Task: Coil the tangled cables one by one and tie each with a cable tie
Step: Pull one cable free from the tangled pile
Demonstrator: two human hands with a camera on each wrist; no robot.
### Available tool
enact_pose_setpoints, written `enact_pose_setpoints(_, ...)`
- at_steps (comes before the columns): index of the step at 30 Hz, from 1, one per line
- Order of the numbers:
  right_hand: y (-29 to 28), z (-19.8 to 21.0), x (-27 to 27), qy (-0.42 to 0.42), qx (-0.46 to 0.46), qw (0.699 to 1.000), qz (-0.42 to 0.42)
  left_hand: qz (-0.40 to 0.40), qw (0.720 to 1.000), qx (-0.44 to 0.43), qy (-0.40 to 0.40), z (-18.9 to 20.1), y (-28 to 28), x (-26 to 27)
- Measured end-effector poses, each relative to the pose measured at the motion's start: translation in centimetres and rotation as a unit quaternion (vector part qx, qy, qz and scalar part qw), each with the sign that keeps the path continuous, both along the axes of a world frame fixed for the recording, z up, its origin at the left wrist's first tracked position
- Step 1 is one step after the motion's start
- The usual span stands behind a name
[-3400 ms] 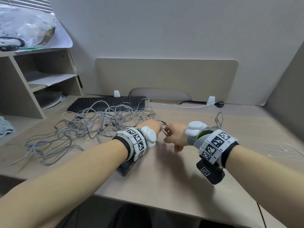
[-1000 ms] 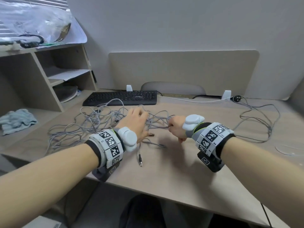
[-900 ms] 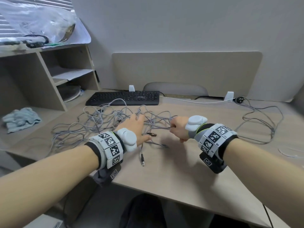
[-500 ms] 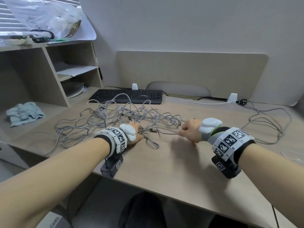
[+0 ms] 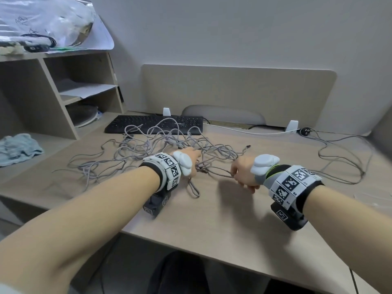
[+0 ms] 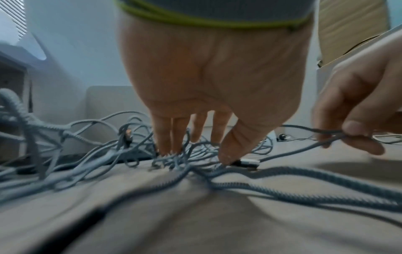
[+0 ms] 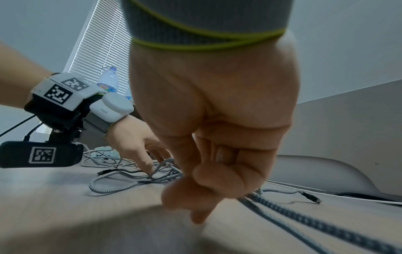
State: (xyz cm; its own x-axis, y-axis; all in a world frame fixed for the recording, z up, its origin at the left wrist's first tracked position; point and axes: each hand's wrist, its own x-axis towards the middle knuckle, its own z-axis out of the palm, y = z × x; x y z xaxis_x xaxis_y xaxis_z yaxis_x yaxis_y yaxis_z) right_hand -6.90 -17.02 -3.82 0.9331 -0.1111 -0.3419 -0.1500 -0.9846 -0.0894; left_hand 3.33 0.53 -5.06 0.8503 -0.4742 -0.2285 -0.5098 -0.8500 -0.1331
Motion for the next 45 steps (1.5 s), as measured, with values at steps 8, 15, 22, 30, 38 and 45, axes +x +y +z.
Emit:
enact_pose_setpoints(8,1.4,-0.5,0.2,-0.014,0.021,0.999,0.031,-0.076,0.997,-0.003,-0.021,-0.2,-1.0,-2.7)
enact_pose_setpoints(15,-1.0,0.6,-0.4,-0.058,0.063,0.996,0.035,-0.088,0.996,-0.005,0.013,-1.9,-1.2,-1.5)
enact_pose_setpoints(22,-7.0,0.6,-2.0,-0.019,0.023,0.995,-0.096,-0.067,0.997,0.041,-0.025,-0.8,-1.3,0.2)
enact_pose_setpoints(30,-1.7,-0.2,-0.5,-0.053,0.133,0.99,-0.015,-0.057,0.995,0.086,-0.008,-0.4,-2.0,-0.5)
enact_pose_setpoints(38,1.5,-1.1,-0.6,-0.066,0.051,0.996,0.04,-0.114,0.99,0.064,-0.044,-1.3,-1.5,-1.3)
enact_pose_setpoints(45,-3.2,-0.8,0.0,-0.075,0.068,0.995,0.011,-0.041,0.997,0.059,0.018,1.3,0.4,-1.1)
